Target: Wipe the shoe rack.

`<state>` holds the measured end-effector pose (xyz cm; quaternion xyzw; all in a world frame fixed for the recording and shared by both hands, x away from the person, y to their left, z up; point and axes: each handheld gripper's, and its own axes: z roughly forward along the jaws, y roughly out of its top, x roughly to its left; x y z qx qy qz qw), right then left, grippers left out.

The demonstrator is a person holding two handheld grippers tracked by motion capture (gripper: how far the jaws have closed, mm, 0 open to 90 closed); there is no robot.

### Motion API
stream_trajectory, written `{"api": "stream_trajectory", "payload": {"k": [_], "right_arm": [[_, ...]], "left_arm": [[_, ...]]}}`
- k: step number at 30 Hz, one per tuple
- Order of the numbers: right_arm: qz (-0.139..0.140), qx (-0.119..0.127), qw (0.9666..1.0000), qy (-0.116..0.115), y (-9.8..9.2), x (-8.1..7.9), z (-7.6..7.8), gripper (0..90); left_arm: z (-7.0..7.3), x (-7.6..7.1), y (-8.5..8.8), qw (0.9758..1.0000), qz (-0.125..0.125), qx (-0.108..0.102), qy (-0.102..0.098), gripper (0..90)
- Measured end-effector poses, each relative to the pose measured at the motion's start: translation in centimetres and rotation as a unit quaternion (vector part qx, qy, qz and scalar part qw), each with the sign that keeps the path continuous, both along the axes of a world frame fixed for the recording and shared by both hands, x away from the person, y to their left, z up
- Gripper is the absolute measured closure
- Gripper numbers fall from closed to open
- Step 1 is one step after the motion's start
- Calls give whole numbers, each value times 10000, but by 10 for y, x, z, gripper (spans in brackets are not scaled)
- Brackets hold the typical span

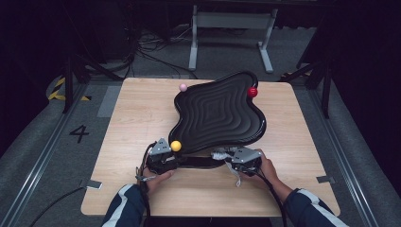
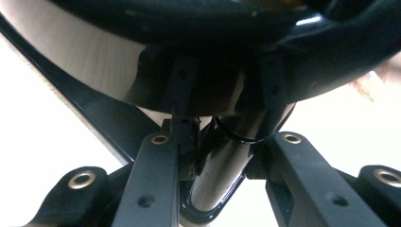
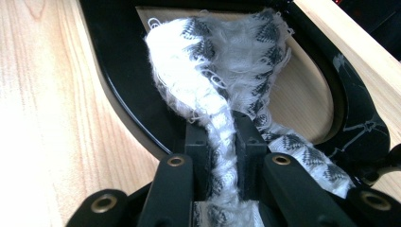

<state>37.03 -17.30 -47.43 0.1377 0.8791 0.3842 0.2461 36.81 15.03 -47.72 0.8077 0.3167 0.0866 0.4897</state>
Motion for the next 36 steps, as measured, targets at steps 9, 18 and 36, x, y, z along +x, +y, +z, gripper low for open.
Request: {"api": "stream_trajectory", "payload": {"k": [9,18,36], "right_arm": [[-389,-102,9990,-213,-10,8,0,801],[-1145,14,9932,-201,-33,27,2,806],[-357,-111,9992,-151,-2,1,-1,806]], "left_arm": [[-1,0,-3,9999,-55,90,-13,725],[-1,-2,-4,9992,-11,384,60,713],[-1,-6,-16,9985,-190,509,102,722]]}}
